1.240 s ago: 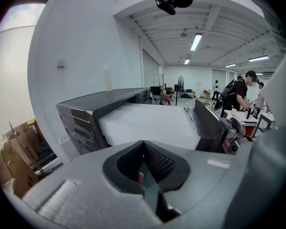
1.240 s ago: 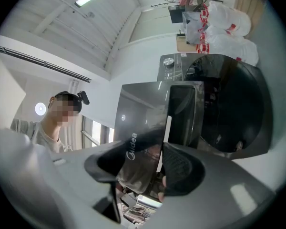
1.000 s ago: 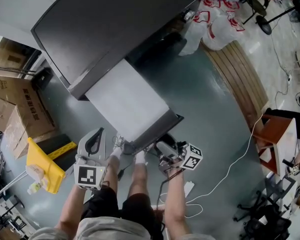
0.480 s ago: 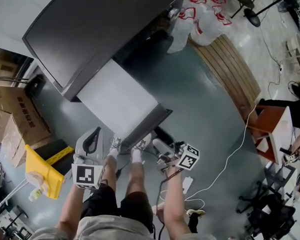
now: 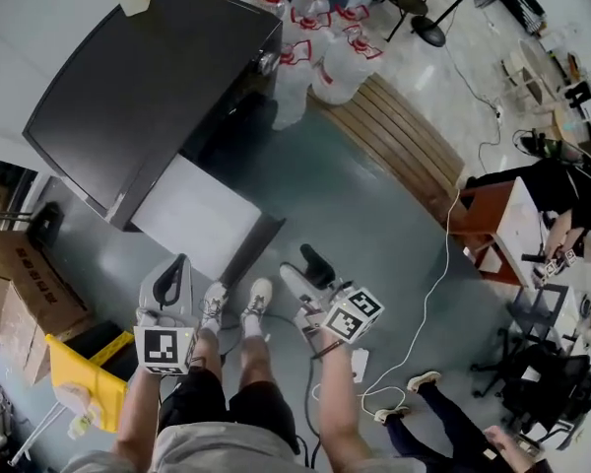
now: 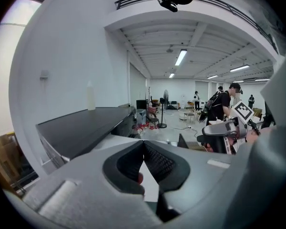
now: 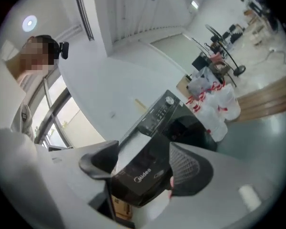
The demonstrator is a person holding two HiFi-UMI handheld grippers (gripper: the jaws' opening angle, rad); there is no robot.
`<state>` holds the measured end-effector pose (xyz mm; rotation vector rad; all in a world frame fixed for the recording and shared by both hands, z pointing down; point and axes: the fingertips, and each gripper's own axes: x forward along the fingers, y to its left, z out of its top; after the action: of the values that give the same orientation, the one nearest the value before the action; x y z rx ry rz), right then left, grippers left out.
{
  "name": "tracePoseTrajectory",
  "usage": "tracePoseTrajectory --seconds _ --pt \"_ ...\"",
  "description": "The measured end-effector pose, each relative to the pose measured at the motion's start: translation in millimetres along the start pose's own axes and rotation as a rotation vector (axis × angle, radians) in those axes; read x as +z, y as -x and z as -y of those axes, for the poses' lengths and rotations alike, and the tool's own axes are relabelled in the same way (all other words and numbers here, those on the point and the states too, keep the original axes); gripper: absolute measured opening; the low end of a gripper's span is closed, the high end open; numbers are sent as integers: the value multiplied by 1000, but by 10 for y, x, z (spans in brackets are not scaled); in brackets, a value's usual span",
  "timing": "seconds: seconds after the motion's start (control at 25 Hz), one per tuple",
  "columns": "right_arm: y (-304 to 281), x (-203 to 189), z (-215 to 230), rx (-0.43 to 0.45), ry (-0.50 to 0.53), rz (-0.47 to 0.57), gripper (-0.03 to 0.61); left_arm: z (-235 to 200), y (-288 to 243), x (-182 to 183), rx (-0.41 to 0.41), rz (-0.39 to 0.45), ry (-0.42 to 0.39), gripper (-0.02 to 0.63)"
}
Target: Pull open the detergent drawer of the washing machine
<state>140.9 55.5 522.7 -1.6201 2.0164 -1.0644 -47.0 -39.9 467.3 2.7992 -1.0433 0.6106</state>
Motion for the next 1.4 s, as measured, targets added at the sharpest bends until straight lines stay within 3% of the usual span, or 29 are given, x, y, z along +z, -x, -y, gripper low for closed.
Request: tracePoseTrajectory --seconds 0.32,0.6,0.92,1.04,1.16,1.4 --pt "326 863 -649 -238 293 138 319 266 8 964 -137 143 -61 11" --pt "635 1250 -1353 -420 465 252 276 355 224 1551 -227 238 -101 11" --pt "905 1260 -1993 -580 593 355 176 321 536 1816 -304 300 -143 11" --pt "986 1214 -2130 -634 639 381 91 325 638 1852 -320 325 -153 11" --pt "1011 1120 -2239 -660 689 377 91 321 737 1817 -328 329 -148 11" --pt "1002 936 -2372 -687 731 356 8 262 890 1765 -332 333 -144 11"
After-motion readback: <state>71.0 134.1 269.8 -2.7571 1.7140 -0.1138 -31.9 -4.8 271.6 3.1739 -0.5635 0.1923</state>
